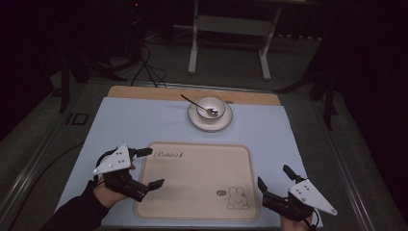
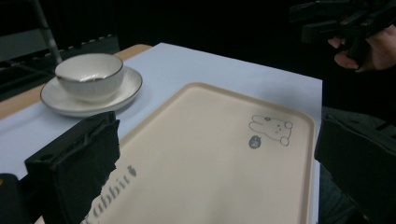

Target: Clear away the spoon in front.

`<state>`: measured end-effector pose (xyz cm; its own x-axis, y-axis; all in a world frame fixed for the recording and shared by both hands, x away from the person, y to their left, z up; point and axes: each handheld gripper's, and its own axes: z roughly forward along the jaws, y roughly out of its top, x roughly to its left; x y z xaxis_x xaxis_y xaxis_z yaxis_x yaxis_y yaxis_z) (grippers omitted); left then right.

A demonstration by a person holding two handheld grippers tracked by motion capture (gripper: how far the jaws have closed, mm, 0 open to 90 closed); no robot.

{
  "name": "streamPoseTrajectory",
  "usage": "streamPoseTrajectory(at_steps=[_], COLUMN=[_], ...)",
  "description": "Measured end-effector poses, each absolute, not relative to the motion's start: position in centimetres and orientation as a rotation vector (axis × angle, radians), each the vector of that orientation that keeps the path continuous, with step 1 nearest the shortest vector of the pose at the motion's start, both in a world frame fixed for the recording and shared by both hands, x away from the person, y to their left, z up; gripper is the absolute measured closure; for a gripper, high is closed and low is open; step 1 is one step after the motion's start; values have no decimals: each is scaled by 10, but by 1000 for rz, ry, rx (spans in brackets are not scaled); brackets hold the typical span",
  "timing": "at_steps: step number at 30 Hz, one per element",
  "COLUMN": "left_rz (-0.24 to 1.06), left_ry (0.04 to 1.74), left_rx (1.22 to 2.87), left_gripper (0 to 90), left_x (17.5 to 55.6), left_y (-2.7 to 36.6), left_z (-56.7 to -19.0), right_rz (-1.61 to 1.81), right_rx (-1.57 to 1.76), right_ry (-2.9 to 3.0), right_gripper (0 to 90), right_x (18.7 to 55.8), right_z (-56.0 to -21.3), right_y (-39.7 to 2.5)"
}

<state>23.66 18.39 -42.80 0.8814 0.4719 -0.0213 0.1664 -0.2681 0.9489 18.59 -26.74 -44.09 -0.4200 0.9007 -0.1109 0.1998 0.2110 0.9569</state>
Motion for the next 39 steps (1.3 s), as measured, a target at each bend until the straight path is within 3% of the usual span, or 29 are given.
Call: streamPoseTrajectory(at_steps=[27,39], left_rz=[389,436], left_ry=[442,566], left_rx=[1815,1764], left_gripper=[53,86], left_x=[296,355], left_y=[162,154], left_z=[-374,-373], right_rz=[1296,1290], right_rx=[972,969], right_ry=[1790,1795], right_gripper=[120,120], right_x=[186,186], right_z=[-440,-441], right_y=[-261,-261])
